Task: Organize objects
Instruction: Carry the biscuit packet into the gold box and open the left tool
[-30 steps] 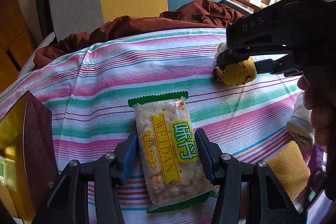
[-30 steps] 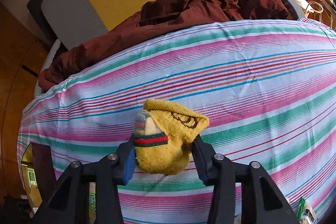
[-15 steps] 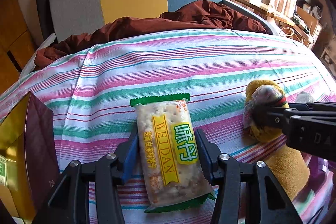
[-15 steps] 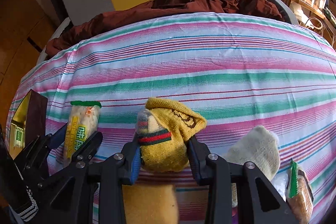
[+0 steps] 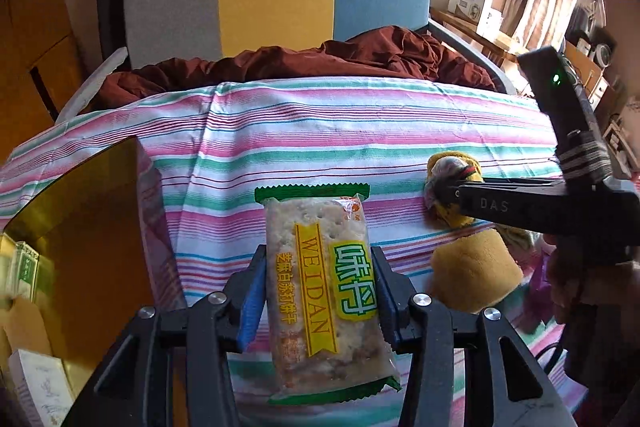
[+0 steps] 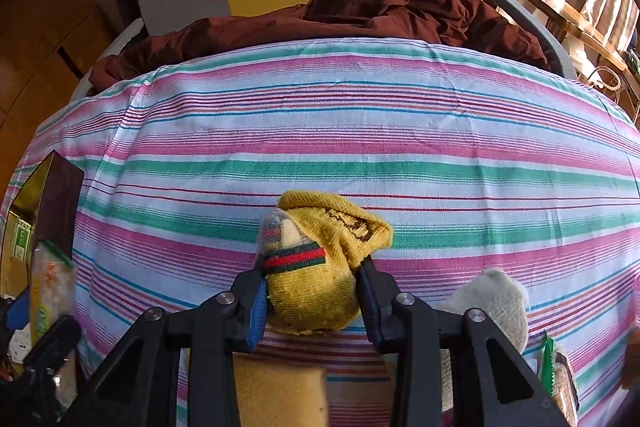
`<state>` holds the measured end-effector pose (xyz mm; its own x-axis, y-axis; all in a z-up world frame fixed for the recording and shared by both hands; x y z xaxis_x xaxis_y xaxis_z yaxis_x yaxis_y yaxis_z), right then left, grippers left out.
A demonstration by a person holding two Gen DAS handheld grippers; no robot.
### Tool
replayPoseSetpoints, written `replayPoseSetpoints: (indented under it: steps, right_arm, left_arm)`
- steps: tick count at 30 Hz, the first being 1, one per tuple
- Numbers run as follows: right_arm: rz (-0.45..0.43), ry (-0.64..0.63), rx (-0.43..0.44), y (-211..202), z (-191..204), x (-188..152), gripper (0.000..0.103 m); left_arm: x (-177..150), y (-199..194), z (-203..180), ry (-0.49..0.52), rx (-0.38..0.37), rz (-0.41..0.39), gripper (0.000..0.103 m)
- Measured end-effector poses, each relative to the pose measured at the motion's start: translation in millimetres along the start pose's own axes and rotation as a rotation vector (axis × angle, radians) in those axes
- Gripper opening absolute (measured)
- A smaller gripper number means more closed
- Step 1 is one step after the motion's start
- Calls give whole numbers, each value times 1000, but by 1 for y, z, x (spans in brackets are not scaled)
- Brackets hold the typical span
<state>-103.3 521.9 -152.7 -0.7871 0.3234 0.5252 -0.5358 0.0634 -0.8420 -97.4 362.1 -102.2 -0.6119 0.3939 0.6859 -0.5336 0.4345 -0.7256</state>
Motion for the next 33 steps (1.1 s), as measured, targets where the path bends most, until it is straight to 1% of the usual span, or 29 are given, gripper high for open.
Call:
replayPoseSetpoints:
  steps: [3,6,9,11,14,19,23,26,28,30,32,33]
  right_arm:
    - [-5,-9,-10,1,1,0,37]
    - [-11,-21,-24,1,4,-1,37]
    - [-15,-30,-33,1,5,-1,37]
    - [-18,-35,-36,1,6,-1,37]
    - [-20,-37,-37,0,6,-2,37]
    - [-26,-45,-50,0,7,-3,38]
    - [-31,-59,-68,-1,10,-4,38]
    - [-32,-65,-72,-1,10,-4,38]
    - [-32,-69,-74,-1,11,-4,38]
    - [-33,-68,-73,-1,11,-4,38]
    - [-33,-68,-74,-1,10,-4,38]
    - [-33,-70,-75,-1,11,-4,38]
  left_arm:
    - [2,-24,25,-19,20,-24,48]
    - [2,-42,63,-94,23,-27,48]
    - [1,-57,110,-192,46,-20,48]
    - [0,-67,142,-251,73,-21,48]
    - [-4,-86,177,-268,139,-46,48]
    - [-20,-103,225,-303,217,-52,48]
    - [-28,-106,249,-304,224,-33,48]
    - [-32,-100,262,-309,196,2,48]
    - [-34,-92,269,-308,187,32,48]
    - [-34,-82,277,-314,202,56,48]
    - [-33,-67,282,-306,184,94,48]
    - [-32,-61,286,-305,197,105,49]
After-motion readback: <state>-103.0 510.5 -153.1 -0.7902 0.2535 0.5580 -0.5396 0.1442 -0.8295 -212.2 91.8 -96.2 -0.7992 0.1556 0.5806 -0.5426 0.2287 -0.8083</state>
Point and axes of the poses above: each gripper's, at about its wrist camera, not at the fingertips, and y roughly the way its jaws point, z to its left, x to its top, the point moved 6 cm from there along y, roughly the way its jaws point, and after that the axes turned 6 degrees about -z, right-handed, at the moved point
